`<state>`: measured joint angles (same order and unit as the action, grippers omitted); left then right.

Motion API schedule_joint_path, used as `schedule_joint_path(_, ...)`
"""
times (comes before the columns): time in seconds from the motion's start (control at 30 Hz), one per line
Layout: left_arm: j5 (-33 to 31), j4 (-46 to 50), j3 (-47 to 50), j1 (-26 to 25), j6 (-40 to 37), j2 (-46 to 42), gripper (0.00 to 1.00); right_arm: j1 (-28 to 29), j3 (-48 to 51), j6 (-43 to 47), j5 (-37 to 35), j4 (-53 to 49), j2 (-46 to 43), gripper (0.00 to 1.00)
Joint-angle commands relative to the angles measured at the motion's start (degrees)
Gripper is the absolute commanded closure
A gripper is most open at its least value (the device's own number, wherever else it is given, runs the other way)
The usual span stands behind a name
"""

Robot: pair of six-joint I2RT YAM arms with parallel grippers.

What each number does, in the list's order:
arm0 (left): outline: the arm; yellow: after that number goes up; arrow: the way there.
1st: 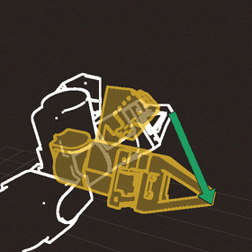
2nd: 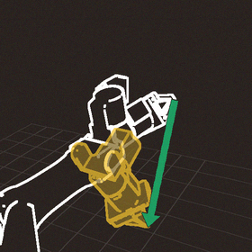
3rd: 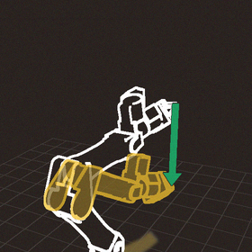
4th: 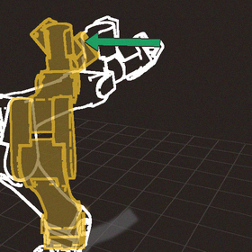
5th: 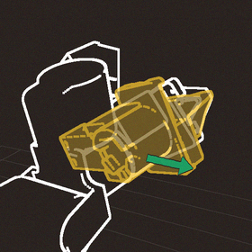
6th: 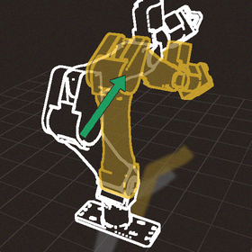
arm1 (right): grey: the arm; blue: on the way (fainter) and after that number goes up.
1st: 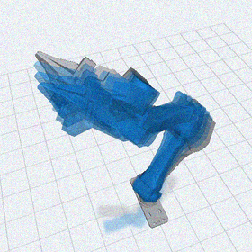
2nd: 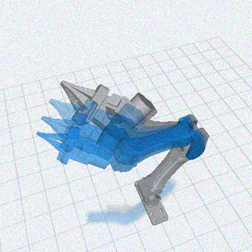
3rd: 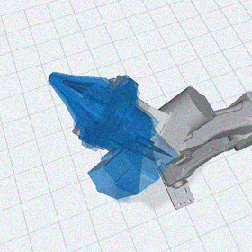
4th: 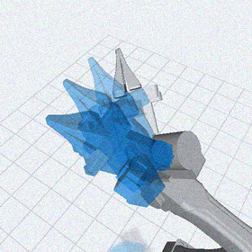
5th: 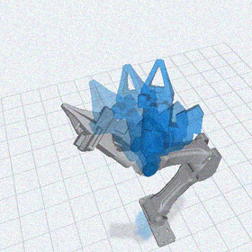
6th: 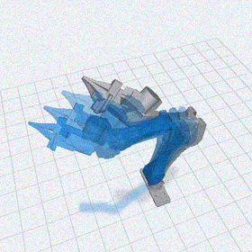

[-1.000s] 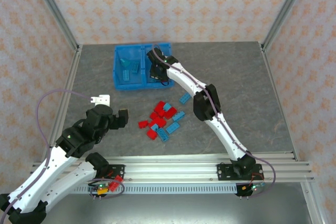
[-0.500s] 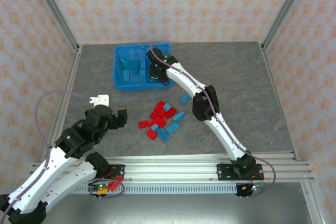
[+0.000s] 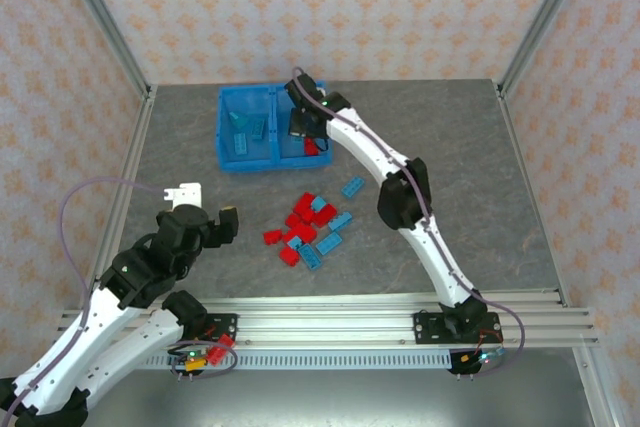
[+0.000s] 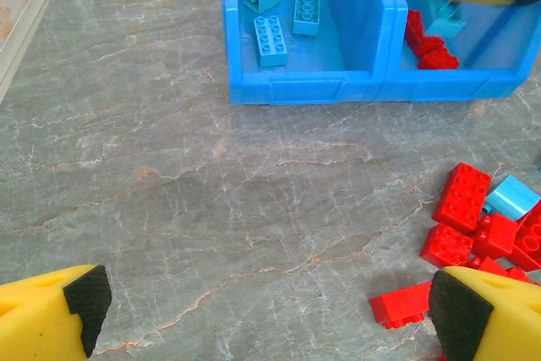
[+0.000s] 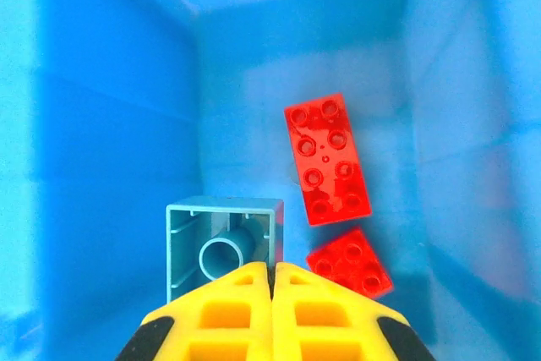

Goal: Sort the legos into containers by color

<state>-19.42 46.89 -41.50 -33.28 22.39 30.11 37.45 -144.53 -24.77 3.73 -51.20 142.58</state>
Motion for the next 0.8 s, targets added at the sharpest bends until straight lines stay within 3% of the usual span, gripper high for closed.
schedule_joint_path(0.0,-3.3,-1.6,0.8,-0.2,-0.6,-2.4,0.0,2.0,4.8,2.6,-3.8,4.0,-11.8,0.97)
schedule_joint_path(0.13,-8.3,-0.4,-0.5,-0.2,0.3,-5.7,0.0,8.1,12.7,4.4,-5.3,10.9,-17.7,0.97)
schedule_joint_path(0.3,-14.9,3.6,-1.7,-0.2,2.7,-9.3,0.0,13.7,9.3,9.5,-13.5,16.2,-10.9,0.97)
schedule_joint_path(0.67,-8.5,6.8,-2.4,-0.2,3.4,-10.6,0.0,14.1,-13.3,23.1,-23.4,26.5,14.2,0.96)
schedule_joint_path(0.73,-8.2,6.8,-2.2,-0.1,3.5,-10.7,0.0,13.8,-13.2,22.5,-22.4,25.9,15.0,0.91)
schedule_joint_path(0.77,-8.1,6.7,-2.1,-0.1,3.6,-10.7,0.0,13.8,-13.0,22.3,-21.3,25.0,14.8,0.82)
